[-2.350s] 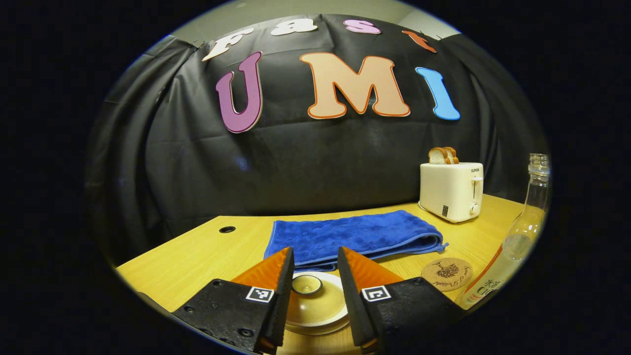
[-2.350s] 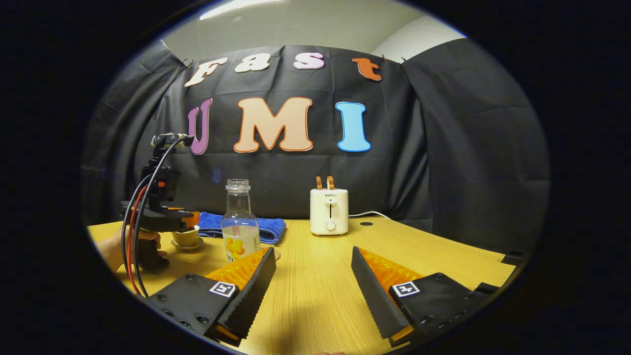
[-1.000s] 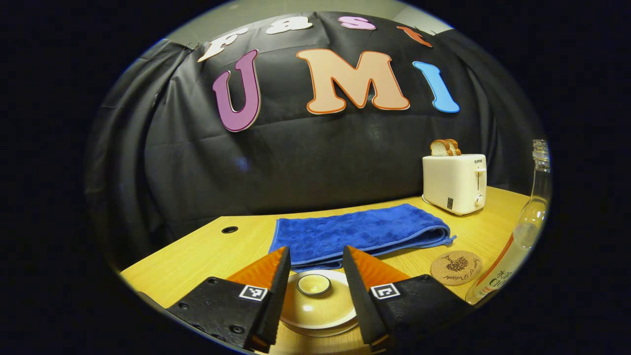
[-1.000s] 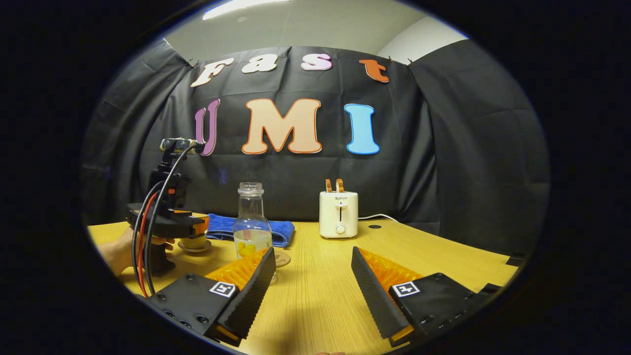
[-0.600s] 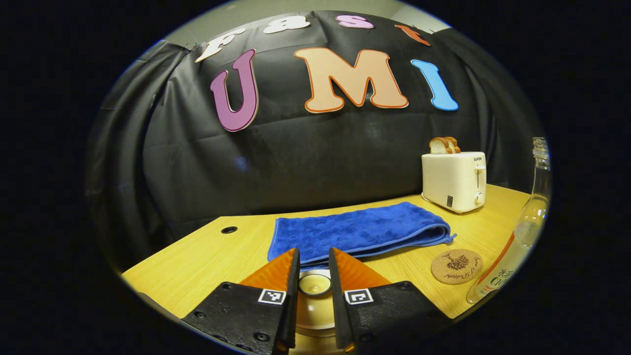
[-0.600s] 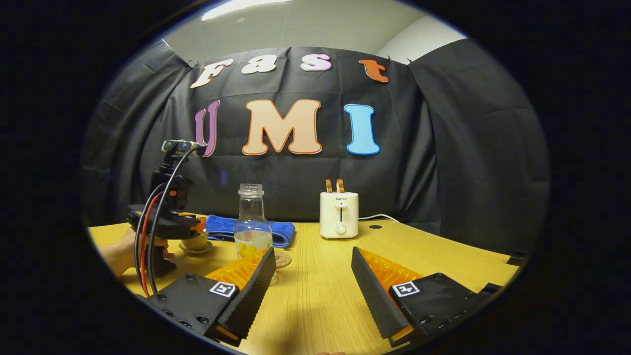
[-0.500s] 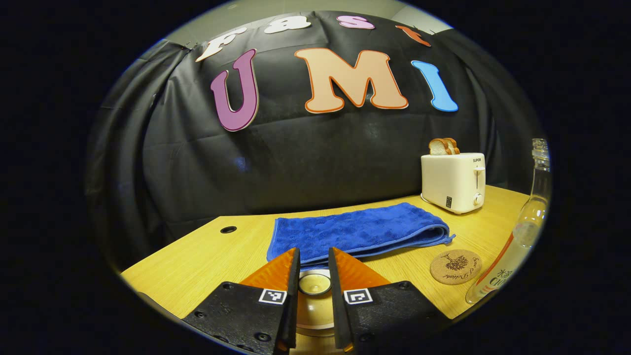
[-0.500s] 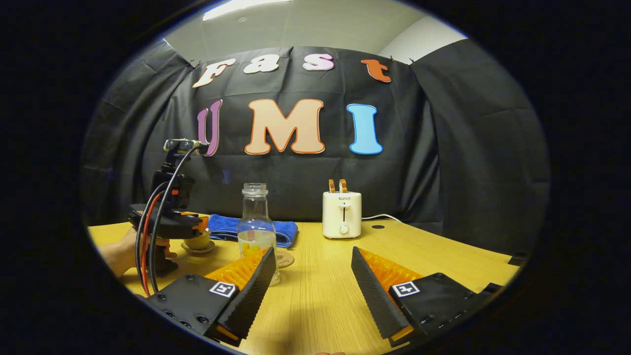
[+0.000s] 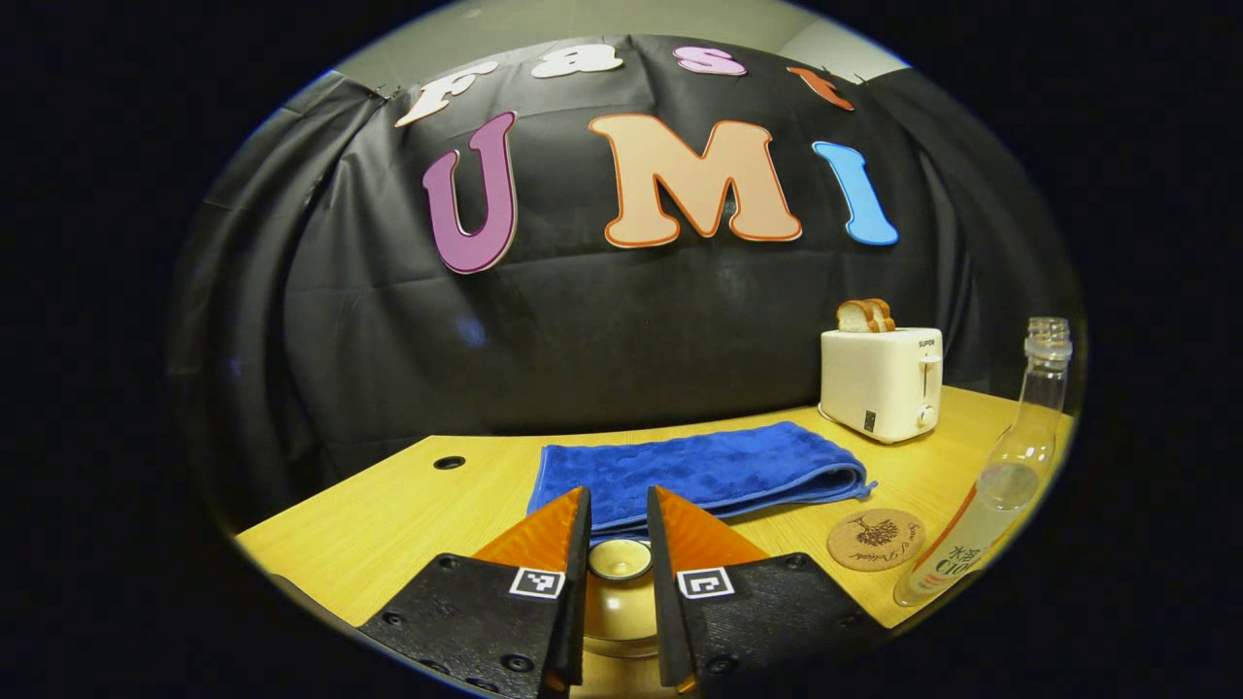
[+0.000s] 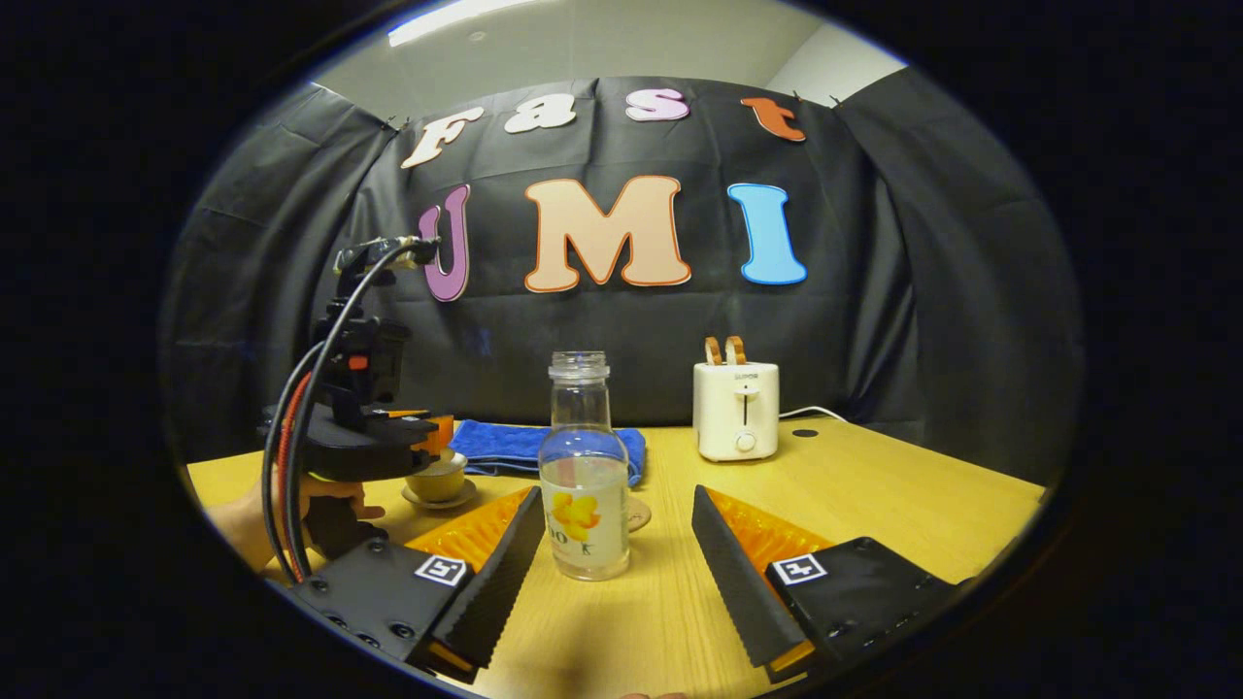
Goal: Open the teacup lid with one hand, grasp the water bottle and pour water into the teacup with the other hand; after pouring, place the water bottle on the coaster and then close the teacup lid.
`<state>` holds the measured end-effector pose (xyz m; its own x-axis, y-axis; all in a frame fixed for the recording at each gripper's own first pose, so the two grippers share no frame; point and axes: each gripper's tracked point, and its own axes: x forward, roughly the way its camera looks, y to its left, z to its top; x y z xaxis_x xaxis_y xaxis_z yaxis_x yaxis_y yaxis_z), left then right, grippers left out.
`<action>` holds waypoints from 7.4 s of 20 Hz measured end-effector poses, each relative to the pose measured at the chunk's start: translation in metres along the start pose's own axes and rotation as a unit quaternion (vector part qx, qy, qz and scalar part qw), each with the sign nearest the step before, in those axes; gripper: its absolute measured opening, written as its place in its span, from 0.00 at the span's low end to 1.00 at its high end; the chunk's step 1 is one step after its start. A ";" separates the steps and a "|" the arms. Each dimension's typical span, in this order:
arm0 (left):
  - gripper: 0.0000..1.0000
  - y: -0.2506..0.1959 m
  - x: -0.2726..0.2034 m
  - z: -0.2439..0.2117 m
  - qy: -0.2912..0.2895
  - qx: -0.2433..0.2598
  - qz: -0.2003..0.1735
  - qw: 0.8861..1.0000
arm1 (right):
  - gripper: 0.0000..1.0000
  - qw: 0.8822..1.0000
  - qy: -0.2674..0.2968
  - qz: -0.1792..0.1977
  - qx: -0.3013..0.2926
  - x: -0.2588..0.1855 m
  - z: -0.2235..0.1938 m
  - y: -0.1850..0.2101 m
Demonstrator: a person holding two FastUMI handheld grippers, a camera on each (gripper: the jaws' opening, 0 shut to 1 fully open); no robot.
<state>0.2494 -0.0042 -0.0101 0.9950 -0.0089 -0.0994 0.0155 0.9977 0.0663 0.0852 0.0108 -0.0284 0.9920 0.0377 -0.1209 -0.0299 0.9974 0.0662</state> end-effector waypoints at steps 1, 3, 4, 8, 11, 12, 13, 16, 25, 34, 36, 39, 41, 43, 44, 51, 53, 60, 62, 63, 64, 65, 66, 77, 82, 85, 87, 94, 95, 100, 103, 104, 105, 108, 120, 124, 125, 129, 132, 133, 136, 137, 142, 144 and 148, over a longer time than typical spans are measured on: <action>0.28 0.002 -0.004 0.003 -0.004 0.000 0.000 1.000 | 0.97 1.000 0.002 0.002 -0.002 0.004 -0.001 0.003; 0.28 0.007 -0.013 0.010 -0.011 0.001 0.001 1.000 | 0.96 1.000 0.004 0.008 -0.004 0.010 0.000 0.012; 0.28 0.010 -0.018 0.012 -0.013 -0.004 -0.001 1.000 | 0.98 1.000 0.003 0.009 -0.004 0.013 0.002 0.013; 0.28 0.027 -0.039 0.020 -0.027 -0.012 0.005 1.000 | 0.97 1.000 0.004 0.012 0.001 0.026 0.006 0.018; 0.28 0.038 -0.061 0.027 -0.035 -0.016 0.008 0.999 | 0.96 1.000 0.010 0.008 -0.017 0.040 -0.002 0.023; 0.28 0.043 -0.069 0.030 -0.039 -0.015 0.009 0.999 | 0.96 1.000 0.011 0.006 -0.022 0.044 -0.002 0.024; 0.28 0.048 -0.076 0.032 -0.043 -0.015 0.011 0.999 | 0.96 1.000 0.011 0.002 -0.024 0.050 -0.003 0.025; 0.28 0.062 -0.096 0.037 -0.051 -0.018 0.017 0.998 | 0.96 0.999 0.008 -0.015 -0.036 0.065 -0.003 0.022; 0.28 0.103 -0.121 0.029 -0.049 -0.039 0.047 0.997 | 0.90 0.998 0.016 -0.046 -0.041 0.087 -0.012 0.012; 0.27 0.130 -0.128 0.010 -0.040 -0.057 0.063 0.996 | 0.76 0.994 0.020 -0.035 -0.097 0.107 -0.010 0.031; 0.28 0.132 -0.129 0.007 -0.038 -0.056 0.063 0.996 | 0.76 0.990 0.023 -0.026 -0.137 0.113 -0.003 0.040; 0.28 0.137 -0.129 0.010 -0.041 -0.050 0.067 0.996 | 0.77 0.977 0.026 -0.011 -0.212 0.129 0.005 0.057; 0.28 0.138 -0.129 0.007 -0.037 -0.050 0.066 0.996 | 0.77 0.962 0.035 0.008 -0.271 0.138 0.003 0.072; 0.27 0.139 -0.129 0.002 -0.032 -0.051 0.066 0.996 | 0.76 0.941 0.044 0.025 -0.334 0.143 -0.005 0.085; 0.28 0.139 -0.129 0.001 -0.031 -0.050 0.067 0.996 | 0.76 0.928 0.044 0.033 -0.368 0.145 -0.009 0.091; 0.28 0.146 -0.129 -0.002 -0.027 -0.050 0.071 0.996 | 0.76 0.818 0.037 0.072 -0.569 0.156 -0.025 0.115; 0.28 0.148 -0.129 -0.003 -0.025 -0.049 0.074 0.996 | 0.77 0.800 0.040 0.077 -0.594 0.160 -0.028 0.116; 0.28 0.154 -0.129 -0.008 -0.018 -0.061 0.079 0.995 | 0.77 0.738 0.044 0.082 -0.669 0.167 -0.032 0.110; 0.28 0.155 -0.128 -0.009 -0.017 -0.063 0.079 0.995 | 0.76 0.719 0.038 0.085 -0.689 0.166 -0.031 0.113; 0.28 0.155 -0.129 -0.009 -0.017 -0.063 0.079 0.995 | 0.76 0.709 0.034 0.087 -0.699 0.166 -0.031 0.114; 0.28 0.156 -0.129 -0.008 -0.016 -0.063 0.079 0.995 | 0.76 0.699 0.031 0.088 -0.709 0.165 -0.031 0.116; 0.28 0.156 -0.128 -0.008 -0.016 -0.062 0.079 0.995 | 0.76 0.692 0.029 0.089 -0.716 0.165 -0.032 0.117; 0.27 0.156 -0.129 -0.009 -0.016 -0.063 0.080 0.995 | 0.76 0.685 0.028 0.092 -0.723 0.166 -0.032 0.119; 0.28 0.161 -0.129 -0.013 -0.010 -0.069 0.084 0.994 | 0.76 0.604 0.006 0.096 -0.791 0.163 -0.023 0.129; 0.28 0.162 -0.130 -0.013 -0.010 -0.068 0.085 0.994 | 0.76 0.572 -0.006 0.098 -0.814 0.160 -0.022 0.134; 0.28 0.162 -0.129 -0.013 -0.010 -0.069 0.085 0.994 | 0.76 0.559 -0.010 0.098 -0.823 0.160 -0.021 0.137; 0.28 0.162 -0.130 -0.013 -0.010 -0.069 0.085 0.994 | 0.75 0.551 -0.010 0.098 -0.829 0.158 -0.021 0.138; 0.28 0.162 -0.130 -0.014 -0.008 -0.069 0.085 0.994 | 0.76 0.514 -0.022 0.096 -0.852 0.159 -0.013 0.143; 0.28 0.162 -0.130 -0.013 -0.008 -0.069 0.085 0.994 | 0.75 0.507 -0.024 0.096 -0.856 0.159 -0.012 0.145; 0.28 0.163 -0.130 -0.013 -0.009 -0.068 0.087 0.994 | 0.75 0.475 -0.037 0.096 -0.874 0.158 -0.005 0.150; 0.28 0.163 -0.130 -0.014 -0.008 -0.069 0.087 0.994 | 0.75 0.462 -0.041 0.098 -0.881 0.158 -0.003 0.152; 0.28 0.163 -0.130 -0.014 -0.008 -0.069 0.087 0.994 | 0.75 0.456 -0.041 0.098 -0.884 0.158 -0.002 0.153; 0.28 0.163 -0.130 -0.015 -0.007 -0.069 0.087 0.994 | 0.75 0.450 -0.043 0.098 -0.886 0.159 0.000 0.154; 0.28 0.164 -0.130 -0.015 -0.007 -0.070 0.087 0.994 | 0.75 0.441 -0.042 0.097 -0.891 0.159 0.003 0.153; 0.28 0.166 -0.129 -0.018 -0.003 -0.071 0.089 0.993 | 0.76 0.432 -0.042 0.110 -0.894 0.160 0.001 0.165; 0.27 0.169 -0.131 -0.009 -0.016 -0.074 0.094 0.993 | 0.77 0.480 -0.022 0.115 -0.869 0.158 -0.002 0.162; 0.27 0.170 -0.131 -0.011 -0.017 -0.073 0.096 0.993 | 0.77 0.507 -0.008 0.123 -0.853 0.159 -0.005 0.161; 0.28 0.170 -0.132 -0.009 -0.021 -0.075 0.098 0.992 | 0.75 0.564 0.015 0.133 -0.815 0.158 -0.008 0.160; 0.28 0.169 -0.134 -0.004 -0.030 -0.078 0.102 0.991 | 0.78 0.626 0.033 0.142 -0.766 0.156 -0.011 0.157; 0.28 0.169 -0.133 -0.003 -0.030 -0.078 0.102 0.991 | 0.79 0.641 0.035 0.143 -0.753 0.156 -0.012 0.156; 0.28 0.169 -0.133 -0.005 -0.028 -0.080 0.103 0.991 | 0.79 0.674 0.030 0.138 -0.725 0.155 -0.002 0.144; 0.28 0.169 -0.133 -0.007 -0.027 -0.081 0.102 0.991 | 0.79 0.695 0.035 0.137 -0.705 0.157 -0.001 0.137; 0.28 0.163 -0.130 -0.011 -0.021 -0.081 0.098 0.992 | 0.75 0.812 0.034 0.128 -0.569 0.165 0.025 0.112; 0.28 0.160 -0.130 -0.011 -0.019 -0.078 0.096 0.992 | 0.75 0.855 0.036 0.123 -0.503 0.163 0.027 0.101; 0.28 0.153 -0.129 -0.013 -0.018 -0.074 0.090 0.993 | 0.79 0.935 0.040 0.114 -0.333 0.166 0.030 0.076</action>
<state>0.1223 0.1503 -0.0003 0.9833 0.1702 -0.0637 -0.1745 0.9823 -0.0676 0.2514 0.0906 -0.0135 0.9387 0.2325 -0.2547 -0.3365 0.7790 -0.5291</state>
